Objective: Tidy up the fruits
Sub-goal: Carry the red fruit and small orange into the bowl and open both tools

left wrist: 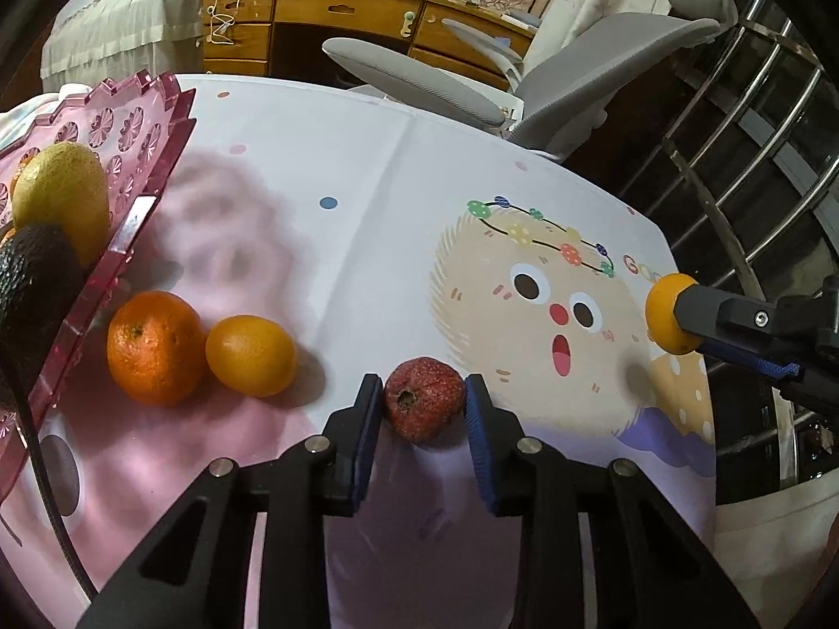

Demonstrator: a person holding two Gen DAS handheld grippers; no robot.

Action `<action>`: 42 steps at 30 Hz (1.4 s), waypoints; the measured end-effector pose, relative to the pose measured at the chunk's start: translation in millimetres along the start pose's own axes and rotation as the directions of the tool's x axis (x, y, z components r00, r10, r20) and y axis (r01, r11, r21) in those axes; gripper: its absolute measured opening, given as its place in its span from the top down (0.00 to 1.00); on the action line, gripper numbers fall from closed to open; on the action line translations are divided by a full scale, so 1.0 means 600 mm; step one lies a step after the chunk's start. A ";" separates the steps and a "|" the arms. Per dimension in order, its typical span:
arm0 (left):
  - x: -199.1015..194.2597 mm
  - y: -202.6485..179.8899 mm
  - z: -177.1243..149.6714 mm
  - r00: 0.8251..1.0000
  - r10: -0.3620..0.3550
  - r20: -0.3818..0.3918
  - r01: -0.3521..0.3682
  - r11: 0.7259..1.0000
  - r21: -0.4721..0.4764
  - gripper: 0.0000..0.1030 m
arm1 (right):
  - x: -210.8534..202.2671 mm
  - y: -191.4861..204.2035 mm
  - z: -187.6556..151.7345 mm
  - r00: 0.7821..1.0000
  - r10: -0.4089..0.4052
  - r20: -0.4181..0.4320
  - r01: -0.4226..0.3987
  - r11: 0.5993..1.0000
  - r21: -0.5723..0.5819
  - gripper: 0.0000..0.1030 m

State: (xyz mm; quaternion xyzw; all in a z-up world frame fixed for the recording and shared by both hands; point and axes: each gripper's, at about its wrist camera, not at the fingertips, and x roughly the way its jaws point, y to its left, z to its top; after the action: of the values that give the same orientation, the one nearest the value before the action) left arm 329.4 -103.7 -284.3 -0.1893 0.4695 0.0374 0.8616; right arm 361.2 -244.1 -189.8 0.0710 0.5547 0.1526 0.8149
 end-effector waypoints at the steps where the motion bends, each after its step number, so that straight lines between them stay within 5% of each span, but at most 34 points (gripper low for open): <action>1: -0.003 0.000 0.000 1.000 -0.004 0.001 0.004 1.000 0.004 0.71 | -0.002 0.000 -0.002 1.000 -0.002 0.002 0.002 1.000 0.003 0.75; 19: -0.174 0.074 0.027 0.986 -0.160 0.046 0.155 0.983 0.102 0.71 | -0.067 0.112 -0.038 0.996 -0.033 0.078 0.031 0.999 0.027 0.75; 31: -0.272 0.204 0.062 0.978 -0.207 0.034 0.196 0.959 0.207 0.71 | -0.091 0.270 -0.087 0.993 -0.014 0.121 0.010 0.999 0.031 0.75; 42: -0.298 0.343 0.092 0.981 -0.191 0.020 0.183 0.961 0.207 0.71 | -0.046 0.388 -0.151 0.998 -0.004 0.059 0.002 1.000 0.030 0.75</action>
State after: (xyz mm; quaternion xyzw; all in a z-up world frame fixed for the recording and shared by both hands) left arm 224.1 126.6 -170.3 -0.1426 0.4338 -0.0887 0.8852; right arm 228.2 -38.2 -132.9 0.0867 0.5325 0.1410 0.8301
